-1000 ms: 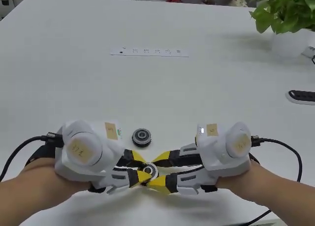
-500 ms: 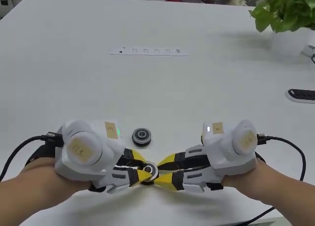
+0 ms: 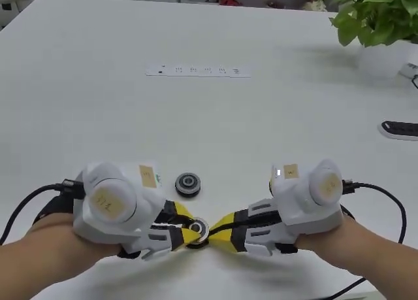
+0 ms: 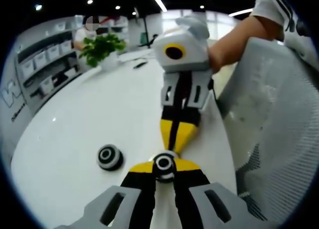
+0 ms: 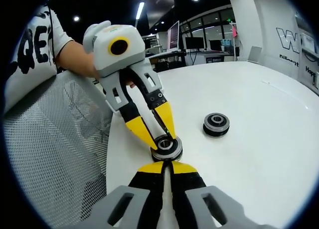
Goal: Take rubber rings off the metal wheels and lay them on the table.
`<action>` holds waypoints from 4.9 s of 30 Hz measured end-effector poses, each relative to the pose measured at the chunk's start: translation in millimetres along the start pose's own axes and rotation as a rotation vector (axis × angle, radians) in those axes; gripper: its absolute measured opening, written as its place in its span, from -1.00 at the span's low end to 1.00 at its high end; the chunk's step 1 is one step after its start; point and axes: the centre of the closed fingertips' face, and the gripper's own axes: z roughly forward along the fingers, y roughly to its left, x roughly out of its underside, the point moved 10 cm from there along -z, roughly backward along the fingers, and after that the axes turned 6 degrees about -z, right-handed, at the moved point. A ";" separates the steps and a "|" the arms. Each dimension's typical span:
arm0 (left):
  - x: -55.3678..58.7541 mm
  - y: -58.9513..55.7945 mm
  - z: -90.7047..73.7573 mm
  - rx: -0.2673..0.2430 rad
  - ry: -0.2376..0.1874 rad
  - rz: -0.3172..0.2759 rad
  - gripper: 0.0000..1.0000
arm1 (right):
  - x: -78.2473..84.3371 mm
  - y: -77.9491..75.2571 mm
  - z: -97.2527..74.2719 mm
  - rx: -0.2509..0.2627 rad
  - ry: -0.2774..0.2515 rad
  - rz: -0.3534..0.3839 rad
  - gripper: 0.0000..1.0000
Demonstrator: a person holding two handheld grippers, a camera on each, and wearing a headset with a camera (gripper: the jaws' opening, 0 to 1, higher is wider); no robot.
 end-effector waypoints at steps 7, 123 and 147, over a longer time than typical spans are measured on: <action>-0.4 -0.3 0.1 -0.004 0.004 0.002 -0.73 | 1.1 -1.4 -0.7 0.010 -0.009 0.078 -1.00; -7.6 2.9 -60.5 -0.021 -0.110 -0.108 -0.07 | -24.4 -3.8 -8.9 -0.053 -0.203 0.295 -1.00; 17.4 10.3 -108.0 -0.127 -0.158 -0.154 0.37 | -52.0 -8.0 9.3 -0.119 -0.187 0.244 -1.00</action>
